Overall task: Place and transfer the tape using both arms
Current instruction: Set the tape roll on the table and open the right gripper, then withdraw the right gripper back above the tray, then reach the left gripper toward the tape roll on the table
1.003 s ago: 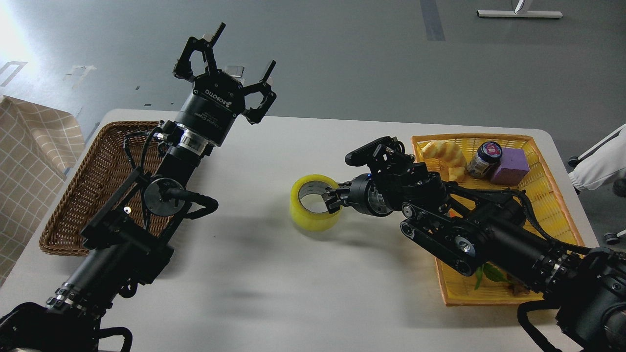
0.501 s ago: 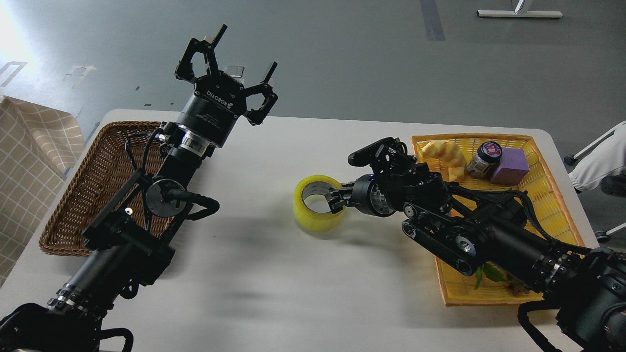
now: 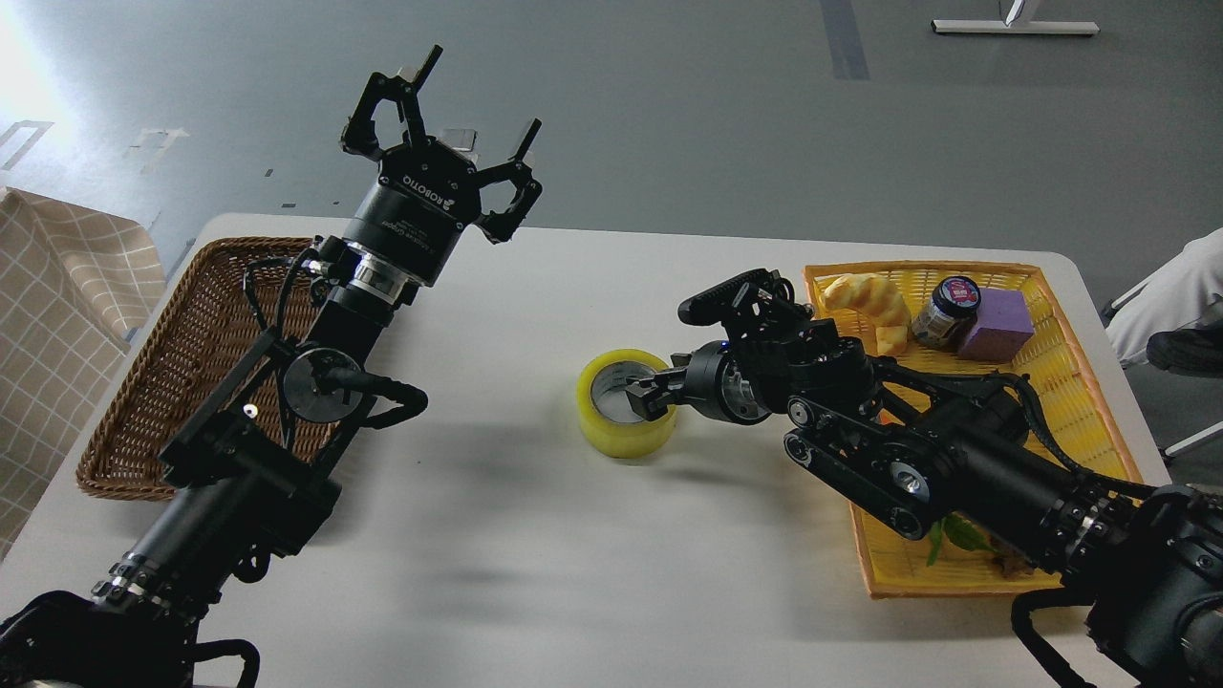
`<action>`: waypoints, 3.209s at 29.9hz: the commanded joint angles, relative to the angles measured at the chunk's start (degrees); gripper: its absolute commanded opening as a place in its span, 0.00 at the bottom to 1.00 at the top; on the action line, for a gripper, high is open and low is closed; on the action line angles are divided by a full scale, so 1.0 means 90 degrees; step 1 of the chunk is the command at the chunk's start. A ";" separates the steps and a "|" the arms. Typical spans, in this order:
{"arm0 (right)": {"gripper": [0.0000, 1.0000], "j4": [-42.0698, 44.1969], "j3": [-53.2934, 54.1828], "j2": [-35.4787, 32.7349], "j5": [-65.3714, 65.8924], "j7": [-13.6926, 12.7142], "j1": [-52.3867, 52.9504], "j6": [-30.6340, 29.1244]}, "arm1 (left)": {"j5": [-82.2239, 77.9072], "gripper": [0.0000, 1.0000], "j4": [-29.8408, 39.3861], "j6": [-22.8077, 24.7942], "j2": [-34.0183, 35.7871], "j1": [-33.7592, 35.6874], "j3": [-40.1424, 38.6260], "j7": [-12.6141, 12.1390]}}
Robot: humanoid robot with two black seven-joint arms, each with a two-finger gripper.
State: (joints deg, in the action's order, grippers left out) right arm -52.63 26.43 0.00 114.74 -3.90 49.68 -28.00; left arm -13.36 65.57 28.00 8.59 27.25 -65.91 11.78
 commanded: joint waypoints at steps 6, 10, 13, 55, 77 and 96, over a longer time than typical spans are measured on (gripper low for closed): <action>0.97 -0.1016 0.0159 -0.0409 -0.0044 0.0228 0.0066 0.0000 | 0.0000 0.98 -0.0001 0.0000 0.0003 -0.0010 0.0009 0.0000; 1.00 -0.1670 0.0266 -0.1014 -0.0199 0.0228 0.0008 0.0000 | 0.0000 0.98 -0.0001 0.0000 0.0012 -0.0020 0.0009 0.0000; 1.00 -0.2081 0.0509 -0.1580 -0.0482 0.0228 -0.0041 0.0000 | 0.0000 0.98 -0.0010 0.0000 0.0003 -0.0029 0.0039 -0.0009; 1.00 -0.2541 0.8430 0.0000 -0.8550 0.0228 -0.2960 0.0000 | -0.0049 0.98 0.0009 0.0000 0.0051 0.0029 0.0302 -0.0097; 1.00 -0.1897 0.8265 0.0000 -1.0376 0.0130 -0.3576 0.0000 | -0.1550 0.98 0.0429 0.0000 0.0793 0.0429 0.1015 -0.0010; 1.00 -0.1838 0.8304 0.0000 -1.0444 0.0208 -0.3928 0.0000 | -0.6650 0.98 0.1640 -0.1353 0.1165 0.0801 0.1103 0.0000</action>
State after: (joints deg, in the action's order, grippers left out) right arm -69.17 101.13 0.00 20.76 -2.05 14.44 -28.00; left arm -69.64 80.05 15.89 18.87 33.89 -56.10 11.86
